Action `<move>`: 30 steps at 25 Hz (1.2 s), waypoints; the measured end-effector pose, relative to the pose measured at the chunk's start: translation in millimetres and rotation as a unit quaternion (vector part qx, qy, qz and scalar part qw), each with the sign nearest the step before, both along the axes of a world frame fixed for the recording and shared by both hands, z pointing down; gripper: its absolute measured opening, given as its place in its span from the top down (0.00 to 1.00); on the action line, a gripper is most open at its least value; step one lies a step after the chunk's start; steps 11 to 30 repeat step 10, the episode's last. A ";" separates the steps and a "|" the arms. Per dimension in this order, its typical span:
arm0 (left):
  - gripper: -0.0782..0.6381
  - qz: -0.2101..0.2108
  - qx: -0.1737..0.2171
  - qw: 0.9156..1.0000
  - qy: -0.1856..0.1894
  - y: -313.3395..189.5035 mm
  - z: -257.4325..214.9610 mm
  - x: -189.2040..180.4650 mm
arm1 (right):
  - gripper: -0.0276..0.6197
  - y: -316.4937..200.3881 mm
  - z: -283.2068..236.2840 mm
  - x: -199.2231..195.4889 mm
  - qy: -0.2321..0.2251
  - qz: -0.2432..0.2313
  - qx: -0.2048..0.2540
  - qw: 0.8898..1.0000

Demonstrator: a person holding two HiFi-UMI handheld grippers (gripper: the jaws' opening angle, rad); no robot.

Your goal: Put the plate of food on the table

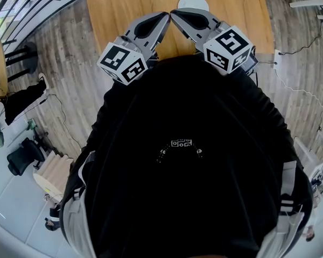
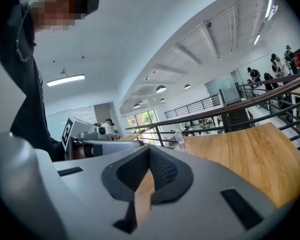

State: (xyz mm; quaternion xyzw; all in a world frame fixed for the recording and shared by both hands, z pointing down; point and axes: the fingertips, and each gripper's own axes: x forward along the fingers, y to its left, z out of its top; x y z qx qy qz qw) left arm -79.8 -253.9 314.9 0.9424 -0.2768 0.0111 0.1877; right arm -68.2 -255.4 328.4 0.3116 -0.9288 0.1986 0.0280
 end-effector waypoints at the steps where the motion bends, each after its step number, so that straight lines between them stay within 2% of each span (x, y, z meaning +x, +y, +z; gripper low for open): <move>1: 0.88 -0.002 -0.002 1.000 0.001 0.4 0.4 -0.9 | 0.93 0.4 0.4 -1.6 0.002 -0.004 -0.001 1.000; 10: 0.88 -0.011 -0.021 1.000 0.013 10.8 7.3 -7.4 | 0.93 10.9 7.0 -9.1 0.016 -0.029 -0.015 0.999; 30: 0.88 -0.011 -0.021 1.000 0.013 10.8 7.3 -7.4 | 0.93 10.9 7.0 -9.1 0.016 -0.029 -0.015 0.999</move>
